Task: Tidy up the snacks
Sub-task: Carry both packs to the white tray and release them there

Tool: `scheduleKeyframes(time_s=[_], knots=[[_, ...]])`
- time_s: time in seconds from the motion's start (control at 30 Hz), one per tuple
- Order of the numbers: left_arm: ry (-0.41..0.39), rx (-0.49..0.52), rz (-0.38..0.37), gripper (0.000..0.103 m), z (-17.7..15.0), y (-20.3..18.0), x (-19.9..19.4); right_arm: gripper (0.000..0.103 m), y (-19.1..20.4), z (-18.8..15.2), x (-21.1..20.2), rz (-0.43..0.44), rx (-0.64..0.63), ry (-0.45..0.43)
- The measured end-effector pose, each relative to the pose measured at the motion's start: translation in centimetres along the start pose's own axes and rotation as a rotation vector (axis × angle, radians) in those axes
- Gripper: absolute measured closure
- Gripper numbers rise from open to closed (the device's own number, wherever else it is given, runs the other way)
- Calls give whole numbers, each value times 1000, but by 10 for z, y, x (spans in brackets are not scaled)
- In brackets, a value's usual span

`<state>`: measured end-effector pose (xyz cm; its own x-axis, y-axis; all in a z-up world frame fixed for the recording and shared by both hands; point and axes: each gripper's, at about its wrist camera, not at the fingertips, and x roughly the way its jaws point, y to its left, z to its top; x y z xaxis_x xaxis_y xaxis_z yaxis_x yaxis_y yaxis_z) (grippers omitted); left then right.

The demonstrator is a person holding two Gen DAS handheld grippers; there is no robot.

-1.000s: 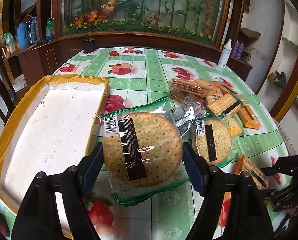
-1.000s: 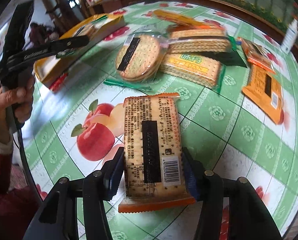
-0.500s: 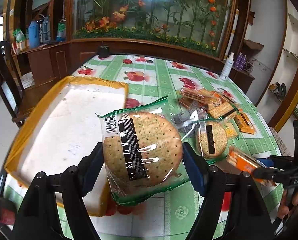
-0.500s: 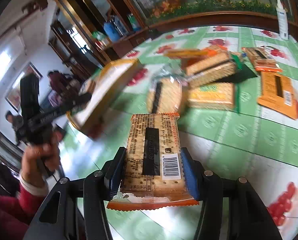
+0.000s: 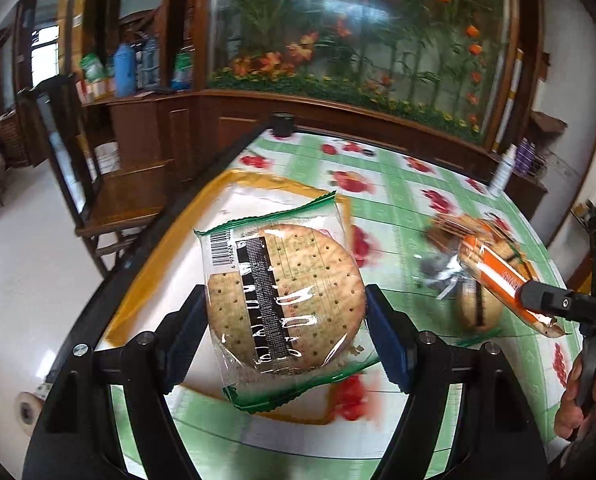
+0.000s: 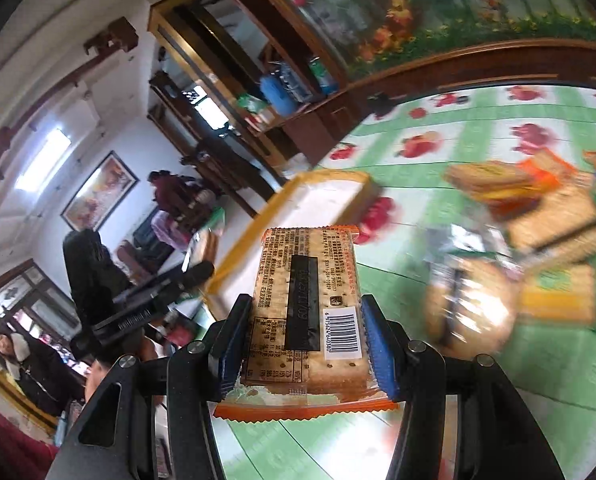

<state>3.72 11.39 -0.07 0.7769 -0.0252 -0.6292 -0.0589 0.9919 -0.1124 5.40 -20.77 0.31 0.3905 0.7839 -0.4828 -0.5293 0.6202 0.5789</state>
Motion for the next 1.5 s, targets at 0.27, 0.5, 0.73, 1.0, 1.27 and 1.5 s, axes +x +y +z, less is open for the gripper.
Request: scheduleKeyframes(time_s=[0.27,0.5,0.73,1.0,1.27,1.5], knots=[[20,-53,46,27,-3,32,15,49,18,16,69,94,26,34],[46,-83,59,27,-8,46,32,49,28,25,113,122,38,47],[83,-94,72,27,-9,55,55,49,33,30,155,35,16,64],[113,-71,112,27,-8,55,73,48,43,33,202,-105,-87,103],[123,-34,143,27,-9,53,75,48,51,23,225,-155,-150,139],[137,4,174,26,-10,50,77,48,56,19,225,-186,-179,148]])
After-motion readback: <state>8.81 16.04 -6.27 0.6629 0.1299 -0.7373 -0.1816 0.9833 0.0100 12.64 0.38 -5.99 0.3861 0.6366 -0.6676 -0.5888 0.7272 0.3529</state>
